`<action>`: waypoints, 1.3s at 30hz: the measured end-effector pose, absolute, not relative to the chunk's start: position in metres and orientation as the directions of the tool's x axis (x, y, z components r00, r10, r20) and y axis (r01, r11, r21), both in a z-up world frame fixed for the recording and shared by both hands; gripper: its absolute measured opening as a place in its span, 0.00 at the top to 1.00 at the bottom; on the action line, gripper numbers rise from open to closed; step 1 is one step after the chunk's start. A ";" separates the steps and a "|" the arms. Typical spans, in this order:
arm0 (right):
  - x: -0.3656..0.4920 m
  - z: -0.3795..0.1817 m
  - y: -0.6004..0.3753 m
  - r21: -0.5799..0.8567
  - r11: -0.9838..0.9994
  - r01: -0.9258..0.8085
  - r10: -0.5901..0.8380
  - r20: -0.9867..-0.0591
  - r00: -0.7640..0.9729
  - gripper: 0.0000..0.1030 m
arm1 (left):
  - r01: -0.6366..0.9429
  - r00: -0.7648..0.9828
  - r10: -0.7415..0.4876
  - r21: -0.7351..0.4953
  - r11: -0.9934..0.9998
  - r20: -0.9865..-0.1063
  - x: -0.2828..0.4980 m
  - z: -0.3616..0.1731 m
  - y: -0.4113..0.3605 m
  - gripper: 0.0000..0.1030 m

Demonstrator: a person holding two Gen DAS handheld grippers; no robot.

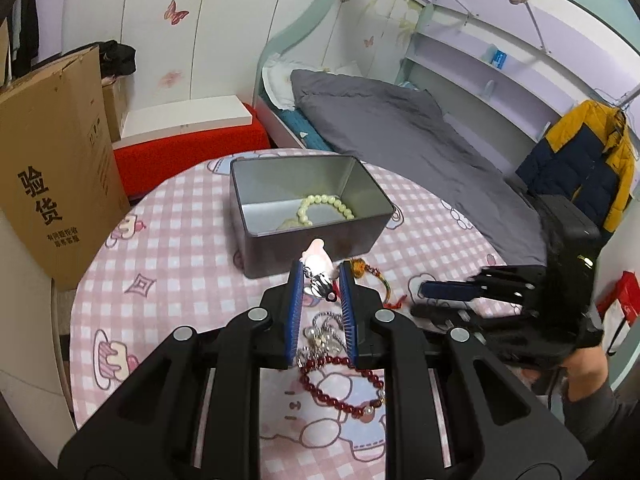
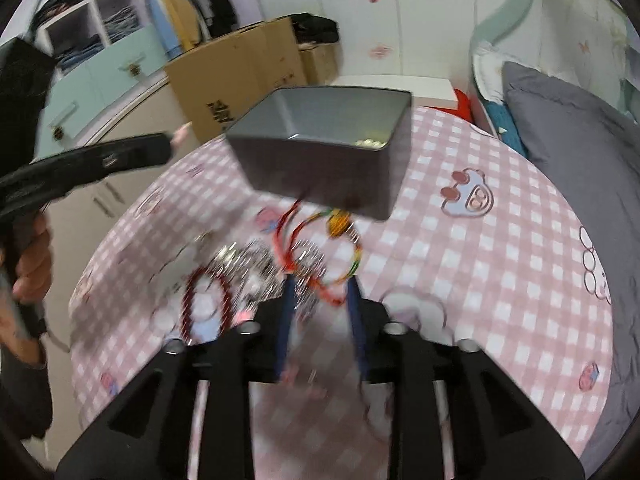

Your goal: Organize jewelry

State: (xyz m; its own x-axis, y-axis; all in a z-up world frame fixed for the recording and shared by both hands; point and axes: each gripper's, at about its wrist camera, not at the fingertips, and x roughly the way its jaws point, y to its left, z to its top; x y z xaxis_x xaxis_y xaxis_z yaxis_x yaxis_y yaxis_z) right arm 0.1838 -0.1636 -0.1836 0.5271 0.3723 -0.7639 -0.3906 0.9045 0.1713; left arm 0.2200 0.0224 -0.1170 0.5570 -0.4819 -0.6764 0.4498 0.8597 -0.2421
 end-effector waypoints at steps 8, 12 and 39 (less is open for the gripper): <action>0.155 -0.202 -0.148 0.078 0.896 -0.438 0.318 -0.801 0.507 0.55 | 0.462 0.531 -0.495 -0.255 0.849 -0.687 0.211 -0.123 0.014 0.82; 0.153 -0.211 -0.140 -0.003 0.886 -0.464 0.282 -0.790 0.544 0.63 | 0.470 0.527 -0.501 -0.256 0.845 -0.686 0.208 -0.122 0.014 0.82; 0.244 -0.114 -0.153 0.158 0.889 -0.430 0.436 -0.579 0.689 0.81 | 0.473 0.519 -0.524 -0.284 0.834 -0.675 0.295 -0.108 -0.001 0.82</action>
